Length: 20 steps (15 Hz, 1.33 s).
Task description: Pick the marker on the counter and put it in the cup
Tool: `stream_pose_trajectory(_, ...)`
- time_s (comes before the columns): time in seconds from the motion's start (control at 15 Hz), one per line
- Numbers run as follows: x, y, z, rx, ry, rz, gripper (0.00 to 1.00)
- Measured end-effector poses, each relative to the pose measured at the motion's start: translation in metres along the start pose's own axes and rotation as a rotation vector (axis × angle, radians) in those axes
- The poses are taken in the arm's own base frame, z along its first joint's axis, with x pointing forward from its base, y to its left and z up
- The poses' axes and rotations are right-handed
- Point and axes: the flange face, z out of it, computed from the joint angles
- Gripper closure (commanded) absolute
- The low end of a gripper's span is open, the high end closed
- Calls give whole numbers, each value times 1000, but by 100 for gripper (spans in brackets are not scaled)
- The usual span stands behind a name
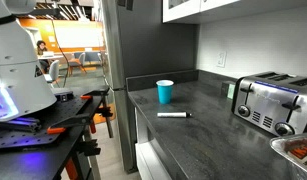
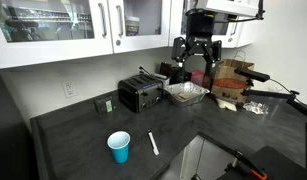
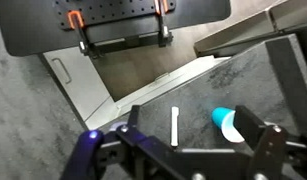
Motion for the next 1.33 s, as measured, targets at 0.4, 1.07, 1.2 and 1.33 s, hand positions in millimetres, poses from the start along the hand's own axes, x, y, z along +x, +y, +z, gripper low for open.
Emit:
stream_pose_trajectory(0.4, 0, 0, 0, 0, 0, 0, 0)
stream_pose_trajectory(1.07, 33, -6, 32, 77, 97, 44, 0)
stream_pose_trajectory(1.2, 56, -13, 68, 72, 145, 57, 0)
stream_pose_trajectory(1.33, 78, -26, 107, 34, 180, 74, 0)
